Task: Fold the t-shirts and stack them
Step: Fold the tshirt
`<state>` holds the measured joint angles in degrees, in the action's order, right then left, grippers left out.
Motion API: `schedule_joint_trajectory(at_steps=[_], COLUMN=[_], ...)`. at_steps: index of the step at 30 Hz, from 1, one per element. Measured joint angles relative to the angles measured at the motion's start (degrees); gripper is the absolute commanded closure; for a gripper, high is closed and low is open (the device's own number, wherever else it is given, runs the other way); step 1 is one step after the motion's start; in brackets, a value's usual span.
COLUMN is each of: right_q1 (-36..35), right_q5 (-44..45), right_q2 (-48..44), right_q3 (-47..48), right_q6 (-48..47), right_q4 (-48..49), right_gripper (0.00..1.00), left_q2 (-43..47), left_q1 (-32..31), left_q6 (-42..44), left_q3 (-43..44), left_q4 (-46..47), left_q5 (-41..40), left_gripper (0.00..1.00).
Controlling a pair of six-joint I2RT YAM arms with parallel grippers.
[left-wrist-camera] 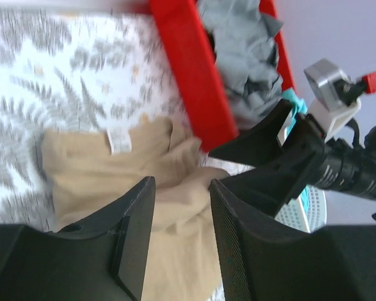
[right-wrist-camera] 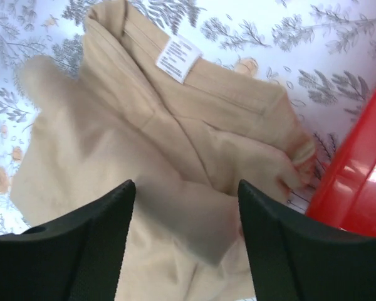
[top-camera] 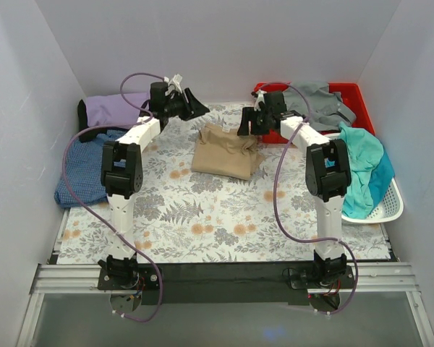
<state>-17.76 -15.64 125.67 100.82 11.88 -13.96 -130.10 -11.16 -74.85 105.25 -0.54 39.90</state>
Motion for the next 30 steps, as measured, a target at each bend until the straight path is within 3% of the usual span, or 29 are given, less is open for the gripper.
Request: schedule_joint_trajectory(at_steps=[3,6,13,19,30], right_q1=[-0.5,0.4,0.5,-2.8,-4.4], right_q5=[1.0,1.1,-2.7,-7.5,-8.1], right_q2=[1.8,1.4,-5.9,-7.5,-1.8], right_q3=[5.4,7.0,-1.5,-5.2,-4.3], right_q6=[-1.6,-3.0,-3.1,-2.6,-2.0], right_q4=[-0.6,2.2,3.8,3.7,2.8], right_gripper=[0.24,0.23,0.24,0.25,0.25], left_q2=[-3.0,-3.4,-1.4,-1.6,-11.2], left_q1=[0.7,1.9,4.3,3.8,3.2], left_q6=[-1.2,-2.7,-3.0,-5.0,-24.7], left_q3=[5.6,5.3,-6.0,-7.2,-1.9], left_q4=[2.4,3.7,5.7,7.3,25.7], left_q5=[0.3,1.2,6.3,17.4,30.3], left_gripper=[0.60,0.59,0.59,0.60,0.61])
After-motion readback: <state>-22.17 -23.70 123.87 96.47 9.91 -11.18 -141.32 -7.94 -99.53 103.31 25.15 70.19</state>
